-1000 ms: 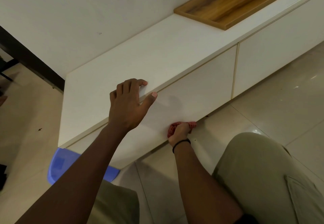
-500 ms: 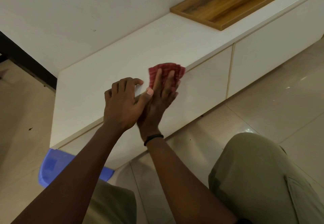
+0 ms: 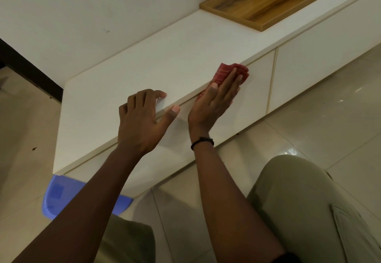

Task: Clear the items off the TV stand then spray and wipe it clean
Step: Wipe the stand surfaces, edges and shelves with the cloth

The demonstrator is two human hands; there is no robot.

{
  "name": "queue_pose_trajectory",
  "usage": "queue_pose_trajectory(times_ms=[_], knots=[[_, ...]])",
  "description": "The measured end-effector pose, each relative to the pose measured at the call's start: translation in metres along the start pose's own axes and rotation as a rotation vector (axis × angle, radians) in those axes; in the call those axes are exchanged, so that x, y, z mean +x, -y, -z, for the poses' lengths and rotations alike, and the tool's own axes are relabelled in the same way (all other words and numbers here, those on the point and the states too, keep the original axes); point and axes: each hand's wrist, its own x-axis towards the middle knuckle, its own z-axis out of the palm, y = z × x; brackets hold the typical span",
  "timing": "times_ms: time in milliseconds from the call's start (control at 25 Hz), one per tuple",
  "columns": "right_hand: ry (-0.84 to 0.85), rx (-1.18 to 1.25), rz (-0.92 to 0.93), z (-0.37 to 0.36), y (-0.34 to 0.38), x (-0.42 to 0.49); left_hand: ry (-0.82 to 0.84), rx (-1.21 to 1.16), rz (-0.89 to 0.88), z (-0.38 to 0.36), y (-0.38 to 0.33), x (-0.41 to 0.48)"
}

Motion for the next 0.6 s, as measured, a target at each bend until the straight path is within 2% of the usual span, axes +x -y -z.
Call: queue_pose_trajectory(times_ms=[200,440,520,600], knots=[[-0.042,0.049,-0.376,0.018,-0.043,0.015,0.005,0.018,0.007,0.000,0.000,-0.001],[0.119,0.185,-1.164,0.048,-0.114,-0.023,0.053,0.076,-0.002,0.003,-0.004,0.000],[0.101,0.355,-1.256,0.048,-0.118,-0.017,0.057,0.076,-0.019,0.007,-0.010,0.014],[0.047,0.341,-1.183,0.045,-0.101,-0.005,0.058,0.049,-0.113,0.008,-0.024,0.042]])
